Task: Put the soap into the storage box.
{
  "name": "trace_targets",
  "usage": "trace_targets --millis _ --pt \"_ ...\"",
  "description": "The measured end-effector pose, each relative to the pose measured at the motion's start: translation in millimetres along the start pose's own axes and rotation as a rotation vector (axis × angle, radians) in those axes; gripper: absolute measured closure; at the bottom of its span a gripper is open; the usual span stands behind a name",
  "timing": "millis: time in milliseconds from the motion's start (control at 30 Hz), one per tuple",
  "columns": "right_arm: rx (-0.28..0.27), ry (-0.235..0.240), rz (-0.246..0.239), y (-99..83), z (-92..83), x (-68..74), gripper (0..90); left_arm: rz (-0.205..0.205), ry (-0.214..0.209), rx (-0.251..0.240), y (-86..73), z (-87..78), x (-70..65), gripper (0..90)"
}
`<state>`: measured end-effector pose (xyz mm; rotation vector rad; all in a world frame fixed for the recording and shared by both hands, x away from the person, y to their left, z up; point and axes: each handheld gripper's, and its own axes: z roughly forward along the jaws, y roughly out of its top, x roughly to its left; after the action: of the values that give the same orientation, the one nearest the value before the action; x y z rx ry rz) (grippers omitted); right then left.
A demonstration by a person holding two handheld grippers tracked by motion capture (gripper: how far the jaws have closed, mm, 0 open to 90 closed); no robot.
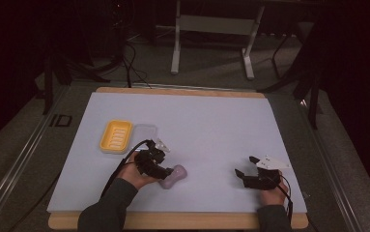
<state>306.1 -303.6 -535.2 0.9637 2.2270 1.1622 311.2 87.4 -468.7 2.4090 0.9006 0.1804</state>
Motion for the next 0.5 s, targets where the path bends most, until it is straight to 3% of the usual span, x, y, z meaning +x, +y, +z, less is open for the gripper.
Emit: trace_targets --millis 500 --pt "-0.001 -0.003 -0.003 0.0 0.0 0.4 20.3 0.033 0.005 0.047 15.5 2.7 -13.1 36.8"
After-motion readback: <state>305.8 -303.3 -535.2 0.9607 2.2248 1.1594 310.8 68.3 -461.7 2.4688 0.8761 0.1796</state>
